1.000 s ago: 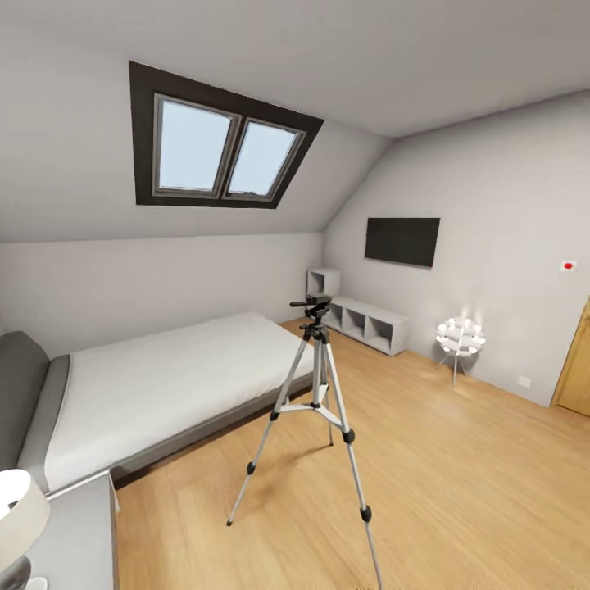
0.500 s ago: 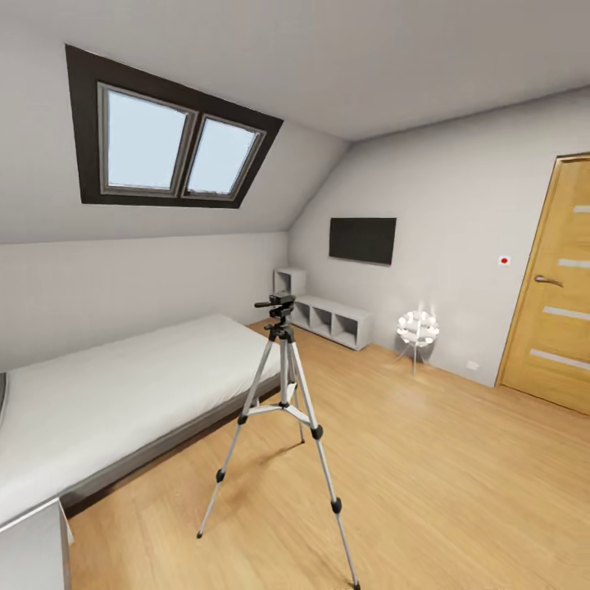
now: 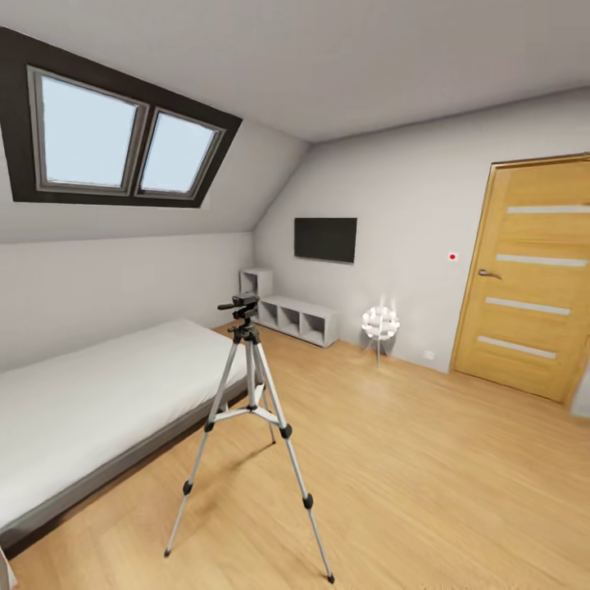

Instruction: Attach the digital camera to the camera tripod in the bedroom.

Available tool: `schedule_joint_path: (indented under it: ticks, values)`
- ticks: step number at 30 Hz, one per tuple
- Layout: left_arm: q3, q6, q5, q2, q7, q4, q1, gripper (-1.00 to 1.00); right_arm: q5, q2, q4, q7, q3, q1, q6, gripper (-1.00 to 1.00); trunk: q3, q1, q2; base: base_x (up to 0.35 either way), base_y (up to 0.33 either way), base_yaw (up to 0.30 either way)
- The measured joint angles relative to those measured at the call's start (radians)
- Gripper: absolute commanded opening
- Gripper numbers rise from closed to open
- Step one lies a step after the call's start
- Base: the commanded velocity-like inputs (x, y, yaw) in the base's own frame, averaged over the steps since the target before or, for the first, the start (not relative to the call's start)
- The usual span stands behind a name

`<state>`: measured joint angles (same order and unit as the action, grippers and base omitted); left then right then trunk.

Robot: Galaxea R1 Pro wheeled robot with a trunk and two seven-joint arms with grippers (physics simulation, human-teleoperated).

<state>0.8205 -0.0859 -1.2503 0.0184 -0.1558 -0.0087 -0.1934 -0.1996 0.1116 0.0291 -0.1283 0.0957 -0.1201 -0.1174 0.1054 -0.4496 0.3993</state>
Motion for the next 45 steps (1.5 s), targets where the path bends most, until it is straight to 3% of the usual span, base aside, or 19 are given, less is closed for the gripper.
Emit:
schedule_joint_path:
  ticks: [16,45]
  values:
    - [0.003,0.000,0.004,0.001,0.001,-0.001,0.000,-1.00,0.000,0.000,0.000,0.000,0.001,0.000,0.000,1.00,0.000,0.000,0.000,0.032,-0.006,-0.292]
    - [0.007,0.011,0.012,0.003,0.002,-0.001,0.000,-1.00,0.000,0.000,0.000,0.000,0.002,0.000,0.000,1.00,0.000,0.001,0.000,0.289,-0.070,-0.291]
